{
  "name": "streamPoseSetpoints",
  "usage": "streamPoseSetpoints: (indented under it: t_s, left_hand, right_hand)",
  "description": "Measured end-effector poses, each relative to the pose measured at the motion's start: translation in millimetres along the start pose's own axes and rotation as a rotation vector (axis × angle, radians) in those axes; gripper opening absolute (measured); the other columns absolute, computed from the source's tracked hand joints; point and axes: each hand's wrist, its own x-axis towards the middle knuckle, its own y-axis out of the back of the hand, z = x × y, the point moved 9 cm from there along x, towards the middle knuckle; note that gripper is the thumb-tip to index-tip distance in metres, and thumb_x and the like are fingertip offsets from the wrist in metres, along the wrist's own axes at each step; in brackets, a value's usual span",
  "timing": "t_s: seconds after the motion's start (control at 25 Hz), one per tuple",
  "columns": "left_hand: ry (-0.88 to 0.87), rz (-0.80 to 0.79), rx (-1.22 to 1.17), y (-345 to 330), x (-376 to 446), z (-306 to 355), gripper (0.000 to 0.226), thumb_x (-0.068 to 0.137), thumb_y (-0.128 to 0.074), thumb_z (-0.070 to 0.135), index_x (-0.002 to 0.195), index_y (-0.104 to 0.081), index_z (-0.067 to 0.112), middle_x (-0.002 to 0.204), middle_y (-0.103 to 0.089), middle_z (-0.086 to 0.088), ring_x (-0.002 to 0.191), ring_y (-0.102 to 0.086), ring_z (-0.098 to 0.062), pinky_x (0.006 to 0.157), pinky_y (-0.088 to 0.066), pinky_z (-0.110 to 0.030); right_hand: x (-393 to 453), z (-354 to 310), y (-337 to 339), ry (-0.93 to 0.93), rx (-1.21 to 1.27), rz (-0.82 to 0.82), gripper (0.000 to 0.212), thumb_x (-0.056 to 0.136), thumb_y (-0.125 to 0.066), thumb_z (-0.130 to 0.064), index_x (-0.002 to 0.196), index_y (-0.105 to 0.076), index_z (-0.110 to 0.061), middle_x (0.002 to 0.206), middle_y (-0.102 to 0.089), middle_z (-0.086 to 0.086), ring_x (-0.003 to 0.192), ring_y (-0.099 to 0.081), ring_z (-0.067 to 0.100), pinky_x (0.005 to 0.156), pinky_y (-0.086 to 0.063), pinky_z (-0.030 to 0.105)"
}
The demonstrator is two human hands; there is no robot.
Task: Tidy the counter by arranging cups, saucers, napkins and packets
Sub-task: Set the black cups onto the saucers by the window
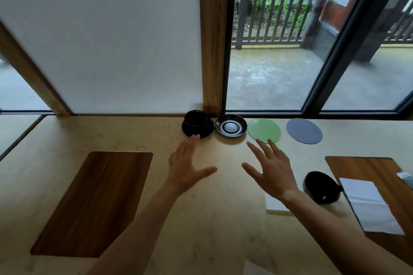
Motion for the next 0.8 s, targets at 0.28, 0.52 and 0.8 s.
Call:
streamPoseSetpoints:
  t_s: [0.28, 0.52, 0.8]
  left_hand:
    - [-0.018, 0.019, 0.03, -40, -26, 50, 0.11, 0.06, -0.05, 0.085, 0.152, -0.021, 0.031, 0.158, -0.026, 0.005, 0.147, -0.018, -0.017, 0.116, -0.022, -0.049]
    - [-0.033, -0.004, 0.068, -88, -36, 121, 0.105, 0.067, -0.063, 0.076, 0.152, -0.022, 0.031, 0.159, -0.024, 0.006, 0.148, -0.016, -0.018, 0.117, -0.021, -0.048]
    - [-0.019, -0.007, 0.054, -150, -39, 189, 0.106, 0.061, -0.054, 0.081, 0.151, -0.021, 0.036, 0.158, -0.026, 0.012, 0.148, -0.016, -0.016, 0.116, -0.021, -0.048]
  right_hand:
    - [-45, 66, 24, -0.047, 0.007, 0.008, 0.08, 0.079, -0.014, -0.077, 0.148, -0.024, -0.039, 0.158, -0.024, -0.003, 0.148, -0.01, 0.023, 0.116, -0.022, 0.049]
    - [-76, 151, 51, -0.067, 0.009, 0.023, 0.077, 0.081, -0.02, -0.076, 0.147, -0.029, -0.036, 0.156, -0.029, 0.0, 0.147, -0.016, 0.027, 0.113, -0.023, 0.051]
    - [-104, 253, 68, -0.091, 0.036, 0.014, 0.064, 0.089, -0.042, -0.063, 0.146, -0.034, -0.034, 0.153, -0.035, -0.003, 0.145, -0.021, 0.023, 0.11, -0.027, 0.051]
